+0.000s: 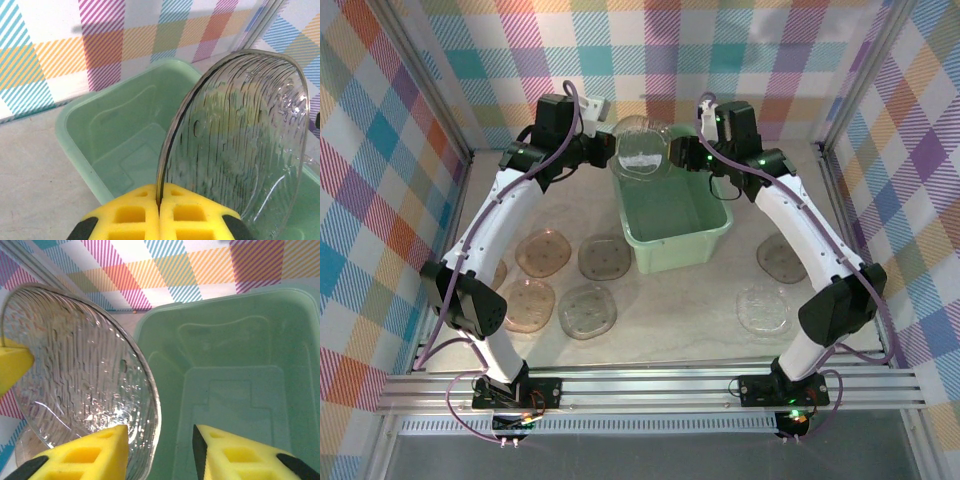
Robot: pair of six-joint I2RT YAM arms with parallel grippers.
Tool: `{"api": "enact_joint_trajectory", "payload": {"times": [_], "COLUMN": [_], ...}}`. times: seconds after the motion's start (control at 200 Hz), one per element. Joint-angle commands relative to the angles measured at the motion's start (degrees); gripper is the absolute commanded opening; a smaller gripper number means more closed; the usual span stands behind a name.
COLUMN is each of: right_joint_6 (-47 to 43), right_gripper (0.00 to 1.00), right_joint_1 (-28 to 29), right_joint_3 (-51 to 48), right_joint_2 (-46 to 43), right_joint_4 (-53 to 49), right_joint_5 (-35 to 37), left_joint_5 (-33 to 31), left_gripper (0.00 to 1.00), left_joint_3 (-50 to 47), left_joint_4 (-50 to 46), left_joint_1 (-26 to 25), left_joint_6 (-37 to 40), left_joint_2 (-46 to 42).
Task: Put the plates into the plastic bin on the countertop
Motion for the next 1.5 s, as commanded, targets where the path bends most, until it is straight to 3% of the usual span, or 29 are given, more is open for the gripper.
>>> {"api": "enact_joint_trajectory", "payload": {"times": [0.0, 0.17, 0.355, 0.495, 0.805, 0.985, 1.13, 1.39, 1.495], "right_joint_6": [0.3, 1.5, 3.1, 3.7, 3.9, 4.2, 5.3, 6.3, 6.5], "right_gripper": [0.38, 0.30, 0.28, 0.17, 0.03, 0.00, 0.00, 0.00, 0.00], "right_joint_1": [0.0, 0.0, 0.0, 0.0, 0.0, 0.0, 0.0, 0.0, -0.1], "right_joint_3": [0.7, 0.8, 0.6, 0.4, -0.4, -0.1, 0.1, 0.1, -0.6], "right_joint_2": [0.5, 1.2, 2.1, 2.1, 2.0, 2.3, 2.2, 1.6, 1.2], "right_joint_4": [1.3, 0.7, 0.9, 0.7, 1.7, 1.5, 1.6, 1.3, 1.4], "right_joint_5": [-0.3, 0.3, -1.1, -0.4, -1.1, -1.2, -1.4, -1.3, -1.0], "left_joint_5": [0.9, 0.8, 1.0, 1.0, 1.4, 0.7, -0.1, -4.2, -5.7], "left_gripper": [0.00, 0.00, 0.00, 0.00, 0.00, 0.00, 0.06, 0.29, 0.33], "left_joint_3": [3.1, 3.6, 3.6, 3.7, 4.1, 4.5, 4.5, 6.6, 7.1], "left_joint_4": [2.4, 2.2, 2.3, 2.3, 2.3, 1.5, 1.2, -0.4, -0.4], "left_joint_1": [-1.2, -1.6, -2.0, -2.2, -2.8, -2.9, -2.9, -2.9, -2.9], "left_joint_6": [0.8, 0.9, 0.9, 0.8, 0.6, 0.8, 0.8, 0.4, -0.1], "left_joint_2": [0.7, 1.0, 0.9, 0.9, 1.6, 1.8, 1.9, 3.5, 4.1]}}
